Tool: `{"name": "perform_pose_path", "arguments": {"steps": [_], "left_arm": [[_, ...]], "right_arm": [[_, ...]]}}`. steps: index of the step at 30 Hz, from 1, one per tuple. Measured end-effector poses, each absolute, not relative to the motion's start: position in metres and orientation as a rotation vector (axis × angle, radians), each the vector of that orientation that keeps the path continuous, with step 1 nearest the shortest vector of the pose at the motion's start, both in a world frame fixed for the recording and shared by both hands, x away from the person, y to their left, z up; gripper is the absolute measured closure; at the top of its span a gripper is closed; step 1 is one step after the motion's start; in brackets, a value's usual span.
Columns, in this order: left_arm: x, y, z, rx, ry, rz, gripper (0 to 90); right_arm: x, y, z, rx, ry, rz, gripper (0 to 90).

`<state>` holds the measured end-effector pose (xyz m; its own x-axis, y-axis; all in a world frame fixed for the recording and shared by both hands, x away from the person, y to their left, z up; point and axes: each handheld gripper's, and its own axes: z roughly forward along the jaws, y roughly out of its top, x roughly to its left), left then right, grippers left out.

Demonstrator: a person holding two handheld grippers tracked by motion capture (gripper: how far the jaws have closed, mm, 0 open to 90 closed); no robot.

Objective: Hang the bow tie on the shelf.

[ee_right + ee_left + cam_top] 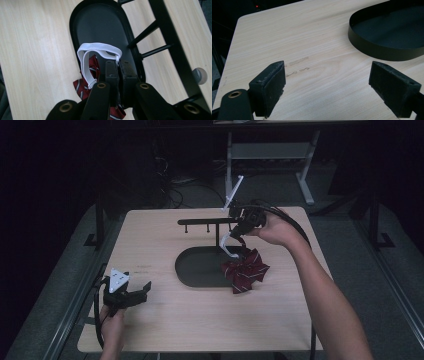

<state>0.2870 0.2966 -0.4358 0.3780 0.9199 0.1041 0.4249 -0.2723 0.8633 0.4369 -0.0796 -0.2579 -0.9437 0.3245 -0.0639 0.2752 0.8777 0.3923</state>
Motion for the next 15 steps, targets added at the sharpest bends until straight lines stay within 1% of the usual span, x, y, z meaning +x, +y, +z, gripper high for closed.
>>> {"name": "perform_pose_path", "arguments": {"steps": [15], "left_arm": [[0.287, 0.297, -0.436, 1.854, 1.170, 0.799, 13.5]], "right_arm": [[0.455, -0.074, -0.252, 0.518, 2.907, 0.577, 86.1]]}}
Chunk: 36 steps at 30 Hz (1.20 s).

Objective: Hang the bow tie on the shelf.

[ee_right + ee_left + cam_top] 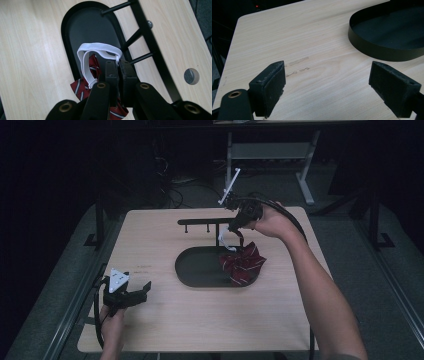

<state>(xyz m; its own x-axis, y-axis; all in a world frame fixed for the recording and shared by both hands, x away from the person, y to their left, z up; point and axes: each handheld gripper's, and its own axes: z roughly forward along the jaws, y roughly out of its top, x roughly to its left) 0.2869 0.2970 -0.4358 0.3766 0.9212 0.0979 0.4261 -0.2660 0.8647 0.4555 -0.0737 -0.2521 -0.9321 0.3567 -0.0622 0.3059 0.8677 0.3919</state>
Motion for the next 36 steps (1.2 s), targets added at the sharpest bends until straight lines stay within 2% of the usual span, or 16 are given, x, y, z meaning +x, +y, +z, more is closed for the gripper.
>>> {"name": "perform_pose_path", "arguments": {"steps": [36], "left_arm": [[0.287, 0.297, -0.436, 1.846, 1.176, 0.790, 13.5]], "right_arm": [[0.485, -0.075, -0.262, 0.682, 2.848, 0.506, 84.0]]}}
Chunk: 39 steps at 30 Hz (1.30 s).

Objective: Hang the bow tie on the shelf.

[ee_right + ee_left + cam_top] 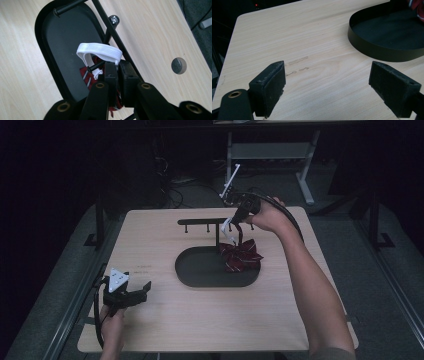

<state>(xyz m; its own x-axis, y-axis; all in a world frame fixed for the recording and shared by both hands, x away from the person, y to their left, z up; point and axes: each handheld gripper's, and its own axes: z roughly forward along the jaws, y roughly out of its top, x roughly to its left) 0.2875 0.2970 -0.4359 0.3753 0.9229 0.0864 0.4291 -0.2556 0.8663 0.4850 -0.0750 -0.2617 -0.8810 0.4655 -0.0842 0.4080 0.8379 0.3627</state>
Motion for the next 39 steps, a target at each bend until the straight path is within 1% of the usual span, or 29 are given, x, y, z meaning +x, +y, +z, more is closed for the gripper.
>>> {"name": "perform_pose_path", "arguments": {"steps": [4, 26, 39], "left_arm": [[0.287, 0.297, -0.436, 1.847, 1.176, 0.790, 13.5], [0.287, 0.296, -0.436, 1.853, 1.173, 0.790, 13.5], [0.287, 0.296, -0.436, 1.858, 1.174, 0.790, 13.5]], "right_arm": [[0.486, -0.075, -0.262, 0.694, 2.847, 0.513, 81.9], [0.478, -0.081, -0.261, 0.678, 2.867, 0.564, 78.6], [0.473, -0.091, -0.262, 0.688, 2.887, 0.615, 74.9]]}}
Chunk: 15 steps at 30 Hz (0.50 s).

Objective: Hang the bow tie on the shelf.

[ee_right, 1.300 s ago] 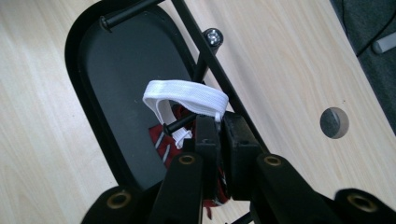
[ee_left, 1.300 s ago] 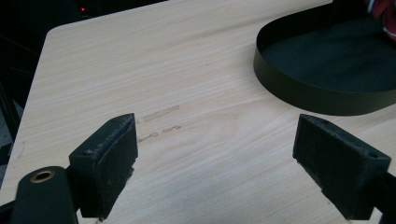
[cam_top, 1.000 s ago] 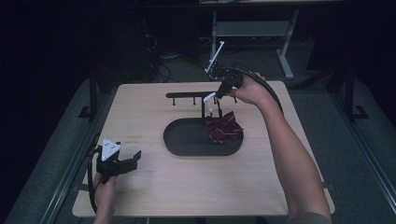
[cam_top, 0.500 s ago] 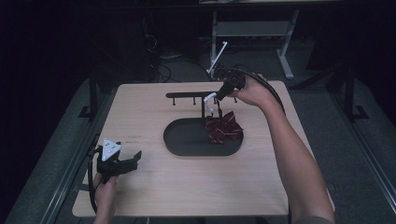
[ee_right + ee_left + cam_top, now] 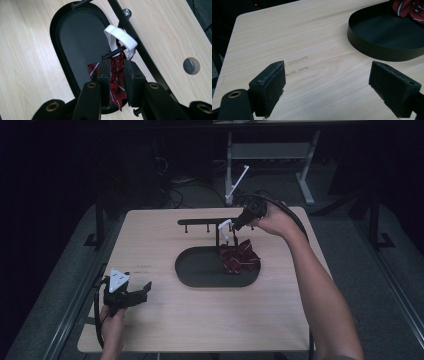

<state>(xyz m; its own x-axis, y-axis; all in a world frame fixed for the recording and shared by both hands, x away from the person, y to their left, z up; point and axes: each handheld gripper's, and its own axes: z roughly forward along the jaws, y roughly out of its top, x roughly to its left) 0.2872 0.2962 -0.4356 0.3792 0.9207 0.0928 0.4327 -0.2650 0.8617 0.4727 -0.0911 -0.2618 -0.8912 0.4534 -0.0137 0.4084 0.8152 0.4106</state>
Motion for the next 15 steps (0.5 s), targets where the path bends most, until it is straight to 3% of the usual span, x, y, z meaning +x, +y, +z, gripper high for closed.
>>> {"name": "perform_pose_path", "arguments": {"steps": [15], "left_arm": [[0.2865, 0.2953, -0.4362, 1.860, 1.173, 0.788, 13.6]], "right_arm": [[0.4665, -0.1004, -0.2633, 0.691, 2.903, 0.645, 72.2]]}}
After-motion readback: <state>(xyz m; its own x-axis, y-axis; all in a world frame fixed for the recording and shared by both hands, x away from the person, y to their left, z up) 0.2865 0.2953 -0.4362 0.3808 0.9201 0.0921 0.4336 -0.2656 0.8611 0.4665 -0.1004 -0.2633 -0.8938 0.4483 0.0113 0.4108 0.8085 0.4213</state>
